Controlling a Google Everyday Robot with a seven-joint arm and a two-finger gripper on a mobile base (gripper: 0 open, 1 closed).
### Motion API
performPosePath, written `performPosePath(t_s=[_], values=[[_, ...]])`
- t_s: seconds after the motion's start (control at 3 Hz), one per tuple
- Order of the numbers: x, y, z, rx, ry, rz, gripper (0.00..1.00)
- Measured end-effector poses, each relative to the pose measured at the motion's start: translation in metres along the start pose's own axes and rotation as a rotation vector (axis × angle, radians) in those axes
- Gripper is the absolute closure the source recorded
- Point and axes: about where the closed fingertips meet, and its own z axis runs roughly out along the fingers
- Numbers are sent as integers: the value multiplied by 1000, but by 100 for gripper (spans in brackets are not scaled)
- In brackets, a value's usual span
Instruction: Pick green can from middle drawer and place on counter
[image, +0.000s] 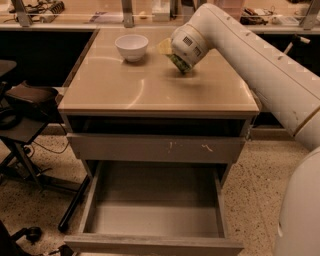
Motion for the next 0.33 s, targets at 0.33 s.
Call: performPosePath(t_s=[0.33], values=[[0, 0, 0, 0, 0, 0, 0]])
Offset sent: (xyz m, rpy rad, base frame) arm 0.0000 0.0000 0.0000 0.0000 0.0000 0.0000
